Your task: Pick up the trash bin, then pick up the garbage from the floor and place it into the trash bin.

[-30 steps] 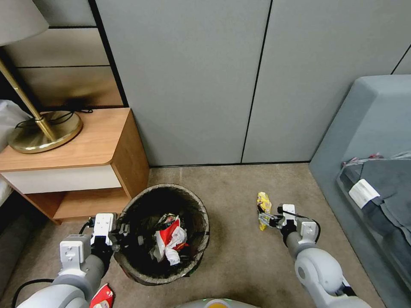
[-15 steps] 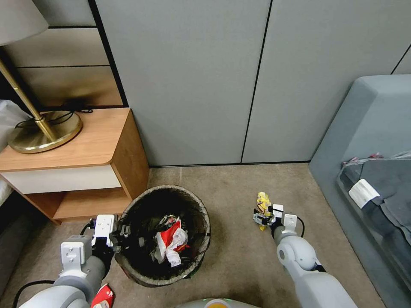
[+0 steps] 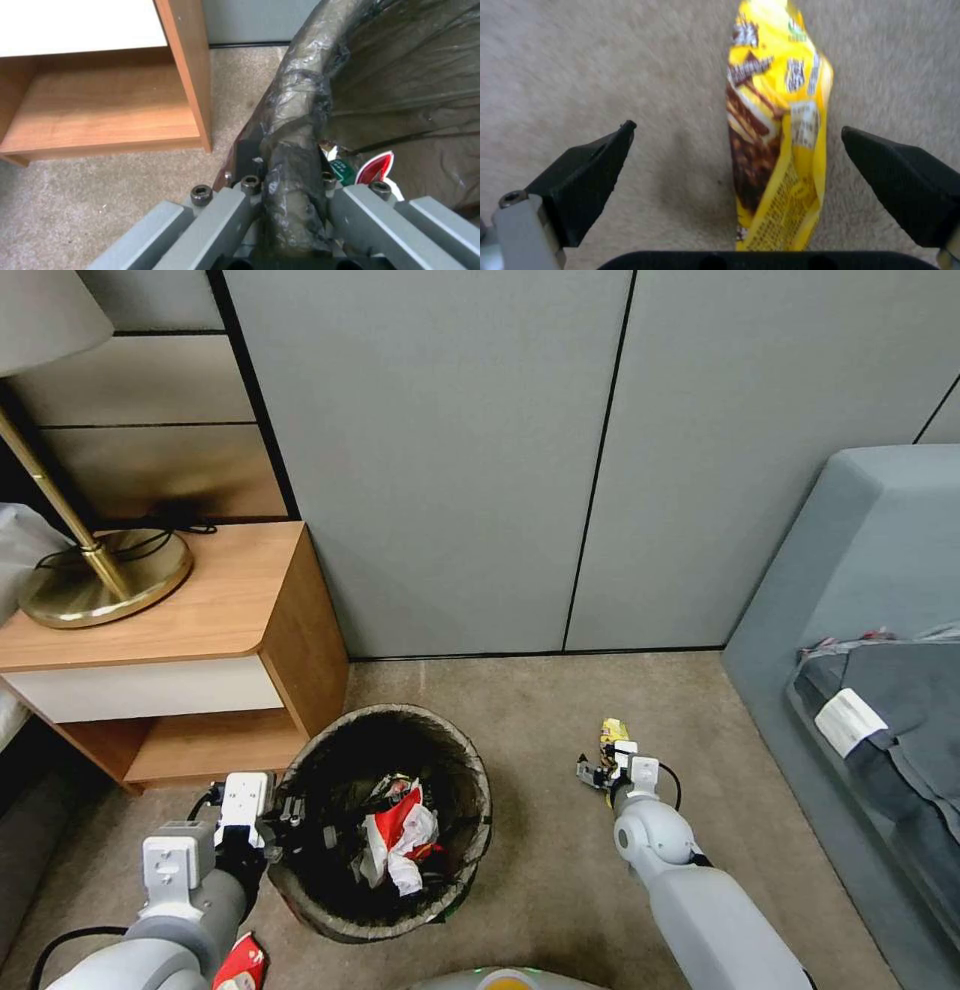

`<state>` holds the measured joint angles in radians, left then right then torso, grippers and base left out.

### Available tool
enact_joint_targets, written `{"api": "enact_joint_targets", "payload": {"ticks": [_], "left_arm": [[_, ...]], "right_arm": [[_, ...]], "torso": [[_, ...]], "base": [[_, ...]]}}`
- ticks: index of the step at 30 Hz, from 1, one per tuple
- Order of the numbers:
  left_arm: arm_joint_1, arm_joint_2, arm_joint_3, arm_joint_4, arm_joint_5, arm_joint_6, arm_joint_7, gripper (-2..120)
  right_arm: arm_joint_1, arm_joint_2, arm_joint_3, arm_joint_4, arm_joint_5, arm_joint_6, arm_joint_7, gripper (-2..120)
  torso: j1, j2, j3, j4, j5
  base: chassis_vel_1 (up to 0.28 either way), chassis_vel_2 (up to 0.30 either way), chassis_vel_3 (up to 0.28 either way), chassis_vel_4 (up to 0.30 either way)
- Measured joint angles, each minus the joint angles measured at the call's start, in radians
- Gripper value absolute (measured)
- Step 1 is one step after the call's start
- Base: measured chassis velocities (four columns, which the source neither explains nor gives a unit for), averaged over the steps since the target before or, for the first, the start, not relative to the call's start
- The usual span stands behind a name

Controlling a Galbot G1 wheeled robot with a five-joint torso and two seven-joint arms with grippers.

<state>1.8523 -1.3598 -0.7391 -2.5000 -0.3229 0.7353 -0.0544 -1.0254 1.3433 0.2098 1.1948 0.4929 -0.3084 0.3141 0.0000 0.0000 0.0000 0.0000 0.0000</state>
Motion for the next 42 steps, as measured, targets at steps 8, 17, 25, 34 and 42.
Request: {"api": "enact_joint_targets", "payload": {"ticks": [8,17,25,34,42], "left_arm": [[0.0,-0.001,0.0,0.0,0.001,0.0,0.0,1],[-0.004,0.0,0.002,0.0,0.003,0.0,0.0,1],[-0.005,0.003,0.002,0.0,0.002,0.0,0.0,1],[-0.004,0.005,0.001,0.0,0.002,0.0,0.001,1],[-0.004,0.009,0.0,0.0,0.001,0.0,0.001,1]], "right_arm": [[0.024,0.004,0.004,-0.084,0.002,0.021,0.006,100],[0.018,-0.008,0.006,-0.091,0.043,0.039,-0.011,85],[0.009,-0.014,0.003,-0.074,0.045,0.048,-0.011,57],[0.004,-0.014,0.003,-0.072,0.045,0.054,-0.009,26],[-0.003,-0.014,0.003,-0.073,0.045,0.066,-0.004,0]], "torso": [[0.0,0.0,0.0,0.0,0.0],[0.0,0.0,0.0,0.0,0.0],[0.0,0.0,0.0,0.0,0.0],[0.0,0.0,0.0,0.0,-0.0001],[0.0,0.0,0.0,0.0,-0.0001]], "base": [[0.0,0.0,0.0,0.0],[0.0,0.0,0.0,0.0],[0.0,0.0,0.0,0.0],[0.0,0.0,0.0,0.0],[0.0,0.0,0.0,0.0]]}}
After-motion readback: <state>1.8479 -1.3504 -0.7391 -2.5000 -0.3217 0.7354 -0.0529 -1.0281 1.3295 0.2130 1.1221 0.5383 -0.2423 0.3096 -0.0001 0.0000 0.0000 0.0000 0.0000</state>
